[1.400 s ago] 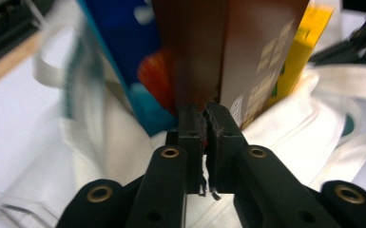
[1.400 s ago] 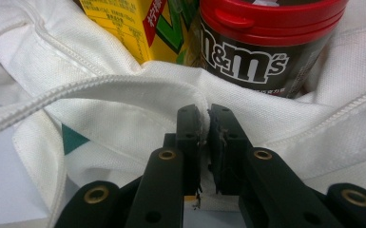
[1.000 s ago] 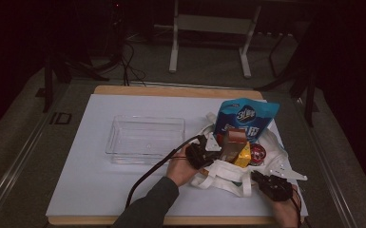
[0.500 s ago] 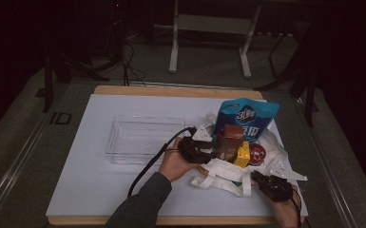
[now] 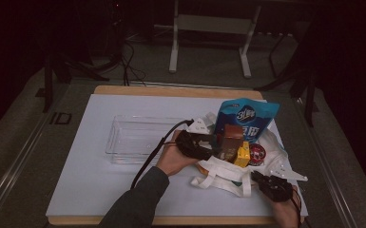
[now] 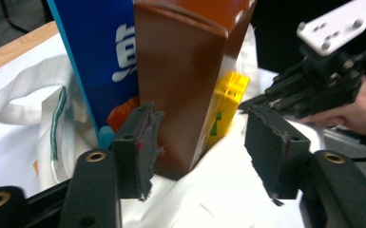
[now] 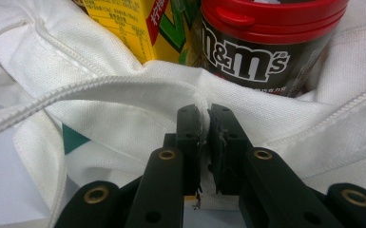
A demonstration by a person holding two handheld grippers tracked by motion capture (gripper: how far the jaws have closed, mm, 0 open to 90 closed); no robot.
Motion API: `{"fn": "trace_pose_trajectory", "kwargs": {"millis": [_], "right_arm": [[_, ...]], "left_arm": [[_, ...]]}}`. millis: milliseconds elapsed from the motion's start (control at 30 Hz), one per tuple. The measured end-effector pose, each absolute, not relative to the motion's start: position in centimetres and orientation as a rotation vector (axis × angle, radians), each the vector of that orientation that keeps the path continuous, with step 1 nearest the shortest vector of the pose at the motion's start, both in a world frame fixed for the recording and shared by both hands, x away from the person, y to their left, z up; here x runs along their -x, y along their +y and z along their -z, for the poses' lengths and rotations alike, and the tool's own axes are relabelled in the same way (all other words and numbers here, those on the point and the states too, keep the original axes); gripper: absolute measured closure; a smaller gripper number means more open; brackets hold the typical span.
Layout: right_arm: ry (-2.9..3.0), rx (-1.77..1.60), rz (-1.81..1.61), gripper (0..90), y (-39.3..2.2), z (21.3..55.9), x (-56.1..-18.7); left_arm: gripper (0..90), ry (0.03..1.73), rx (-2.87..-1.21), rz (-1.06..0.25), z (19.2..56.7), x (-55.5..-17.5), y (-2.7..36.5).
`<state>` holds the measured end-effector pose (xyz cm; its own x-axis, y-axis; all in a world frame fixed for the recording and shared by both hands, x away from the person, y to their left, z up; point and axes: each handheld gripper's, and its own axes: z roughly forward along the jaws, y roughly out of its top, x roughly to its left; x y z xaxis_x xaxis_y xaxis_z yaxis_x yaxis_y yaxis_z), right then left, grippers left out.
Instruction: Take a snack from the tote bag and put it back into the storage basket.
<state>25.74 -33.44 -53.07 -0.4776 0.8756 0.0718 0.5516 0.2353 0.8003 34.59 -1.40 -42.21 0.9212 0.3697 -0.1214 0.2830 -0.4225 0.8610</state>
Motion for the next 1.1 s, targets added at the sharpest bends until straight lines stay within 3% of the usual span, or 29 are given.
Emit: {"fn": "trace_pose_trajectory", "kwargs": {"millis": [467,667,1100], "right_arm": [[2.126,-1.309,-1.131,82.7,-33.5,53.1,-25.8],[2.130,-1.306,-1.127,82.7,-33.5,53.1,-25.8],[2.137,-1.304,-1.127,82.7,-33.5,53.1,-25.8]], "left_arm": [[36.5,0.392,-2.048,-0.167,40.8,-36.1,-2.8],[28.4,0.378,-2.037,-0.161,40.8,-36.8,-3.3],[23.9,0.398,-2.033,-0.088,41.8,-38.7,-4.3]]}}
